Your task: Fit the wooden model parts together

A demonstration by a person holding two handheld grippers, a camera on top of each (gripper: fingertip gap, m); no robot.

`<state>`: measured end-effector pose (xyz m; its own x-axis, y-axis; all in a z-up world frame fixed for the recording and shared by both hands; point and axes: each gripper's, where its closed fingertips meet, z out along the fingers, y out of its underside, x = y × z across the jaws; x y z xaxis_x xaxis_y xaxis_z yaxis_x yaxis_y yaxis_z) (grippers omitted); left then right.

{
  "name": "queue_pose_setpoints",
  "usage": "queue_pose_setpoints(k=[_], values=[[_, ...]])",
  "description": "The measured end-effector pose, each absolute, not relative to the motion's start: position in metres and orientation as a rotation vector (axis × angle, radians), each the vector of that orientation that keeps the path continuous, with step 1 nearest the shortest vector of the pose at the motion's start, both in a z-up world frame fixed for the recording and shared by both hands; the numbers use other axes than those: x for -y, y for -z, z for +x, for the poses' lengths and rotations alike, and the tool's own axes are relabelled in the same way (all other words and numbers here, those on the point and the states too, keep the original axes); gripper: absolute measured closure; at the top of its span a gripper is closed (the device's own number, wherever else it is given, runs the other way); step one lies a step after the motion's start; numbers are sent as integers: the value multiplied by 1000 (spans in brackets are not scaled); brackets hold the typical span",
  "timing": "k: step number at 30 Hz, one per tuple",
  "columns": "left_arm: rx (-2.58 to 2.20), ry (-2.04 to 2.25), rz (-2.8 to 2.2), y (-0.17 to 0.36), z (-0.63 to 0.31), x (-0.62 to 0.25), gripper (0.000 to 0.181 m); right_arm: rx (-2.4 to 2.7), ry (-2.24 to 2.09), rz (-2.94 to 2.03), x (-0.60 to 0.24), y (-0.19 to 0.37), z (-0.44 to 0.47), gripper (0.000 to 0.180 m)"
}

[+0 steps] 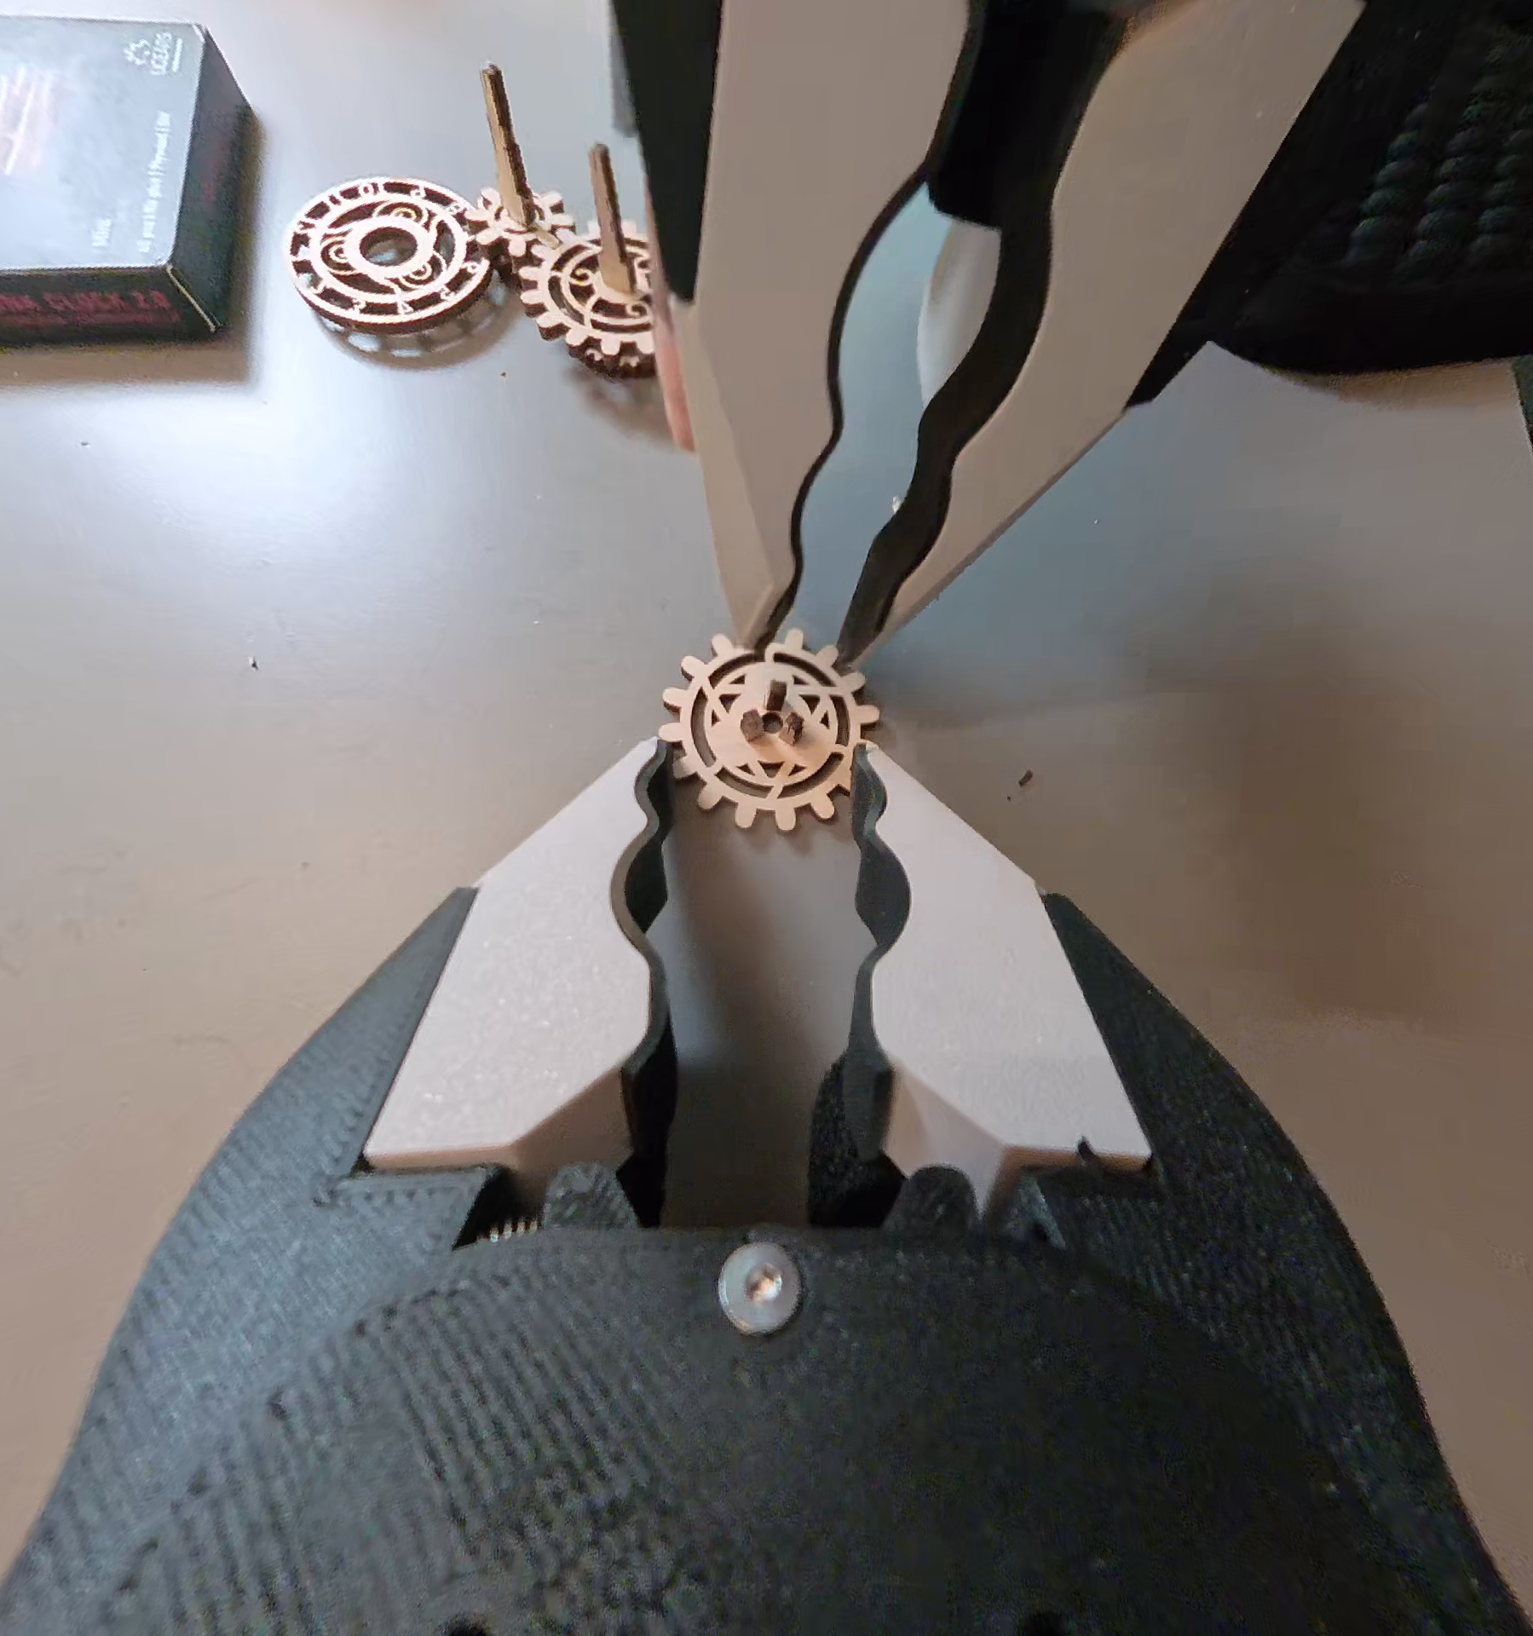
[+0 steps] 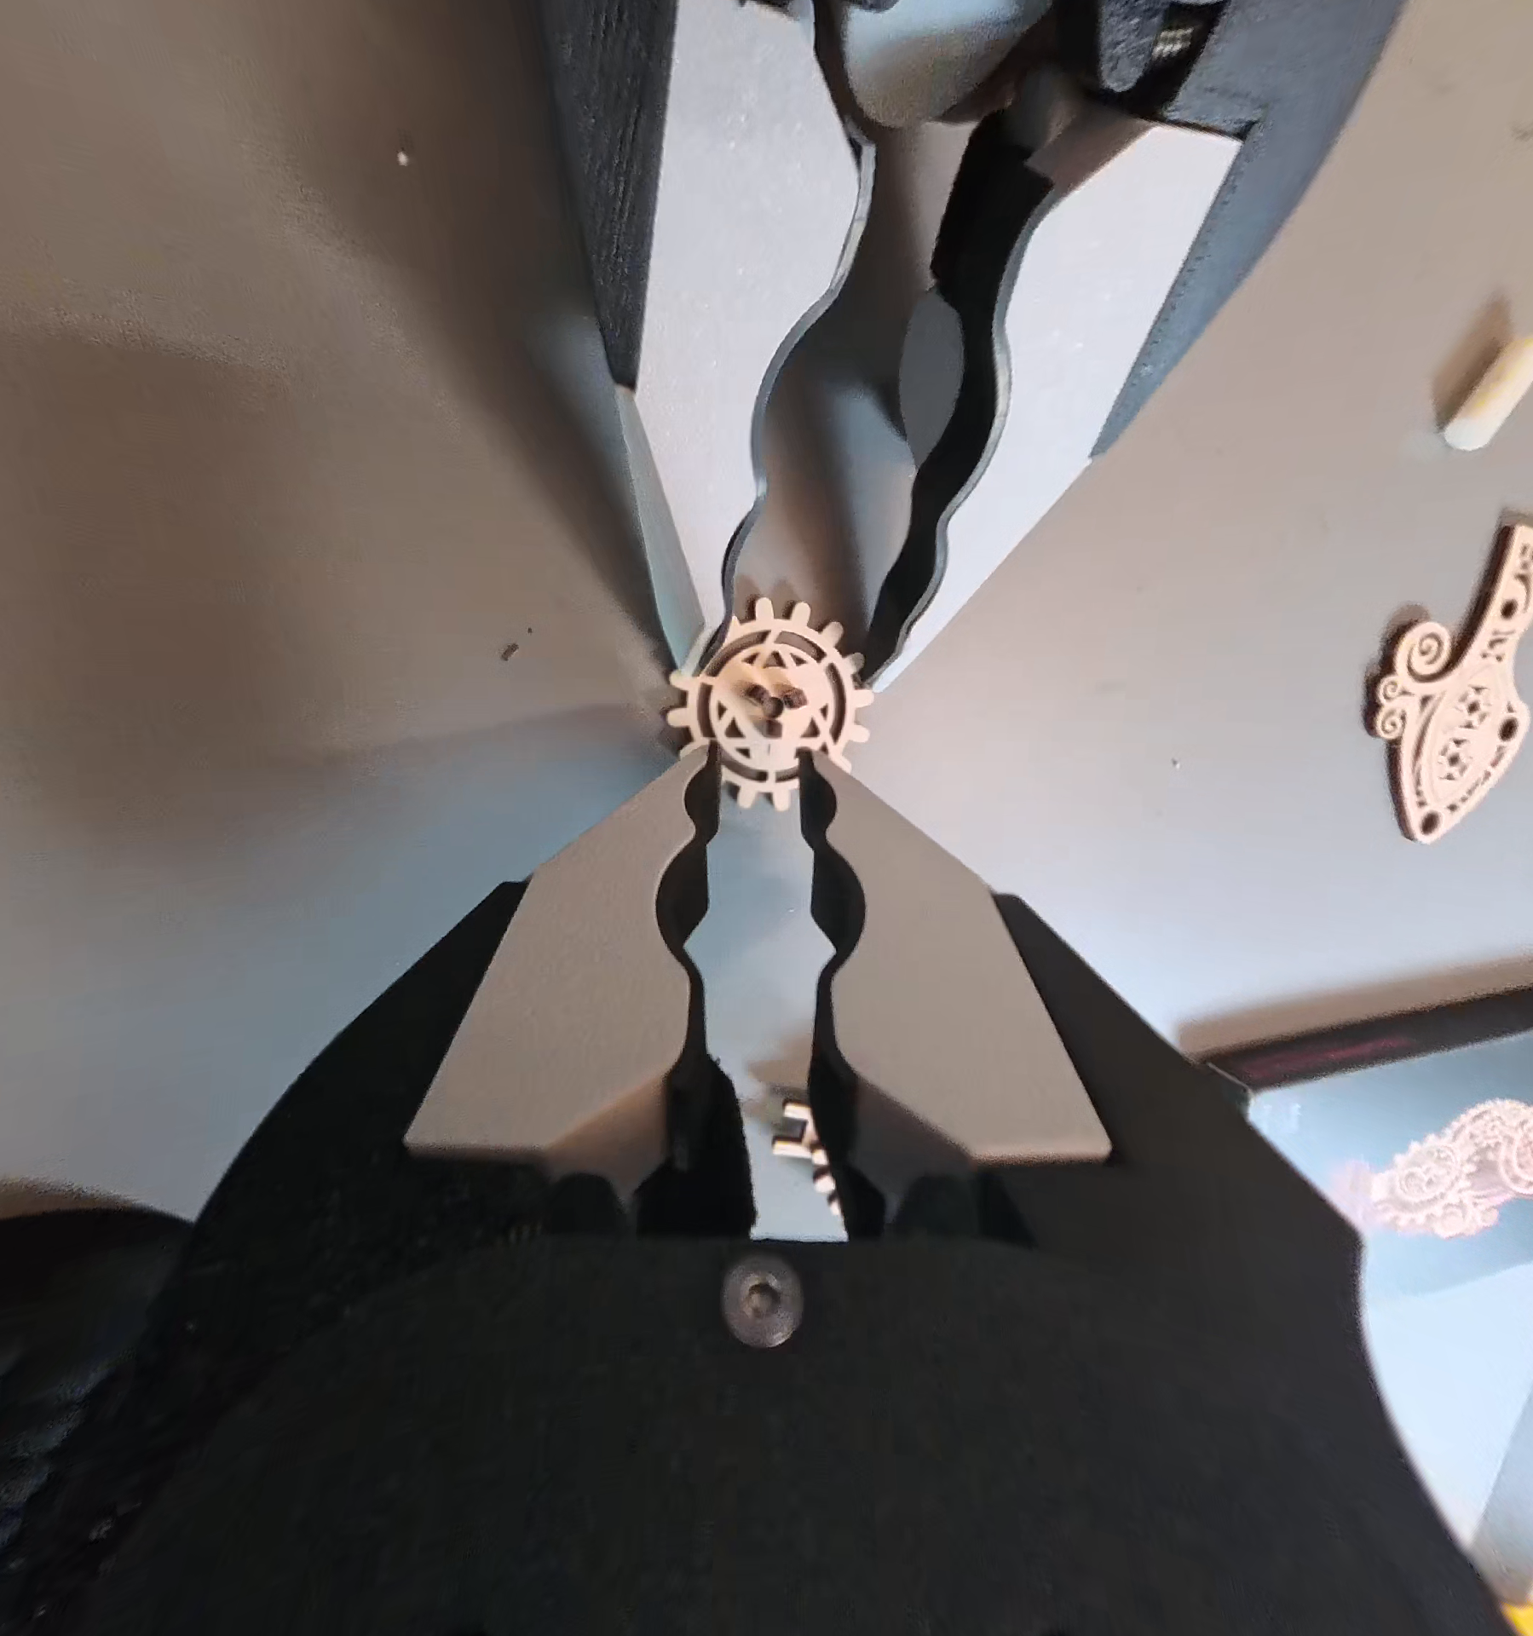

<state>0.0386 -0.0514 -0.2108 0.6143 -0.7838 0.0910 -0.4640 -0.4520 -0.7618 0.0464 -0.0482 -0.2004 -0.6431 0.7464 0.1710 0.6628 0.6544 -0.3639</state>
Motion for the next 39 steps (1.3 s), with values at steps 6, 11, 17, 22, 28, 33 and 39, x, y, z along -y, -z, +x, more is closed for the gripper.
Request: queue_pose_setpoints(k=[6,11,17,22,28,33,39], values=[[-974,578,-2121,211,39,51,142,2484,-440,-1187,50,201,41,174],[-972,581,-2121,211,39,51,142,2521,-478,-1234,51,204,39,180],[-972,581,-2122,211,39,51,142,2555,-433,-1251,50,204,39,180],[-972,581,-2122,211,39,51,142,2571,-417,-1301,48,205,39,180],[-973,579,-2121,211,39,51,142,2625,-347,-1257,48,205,39,180],[-973,580,-2122,211,38,52,142,2643,-326,-1254,48,206,39,180],[-973,580,-2121,211,38,52,142,2642,-327,-1265,48,206,40,180]])
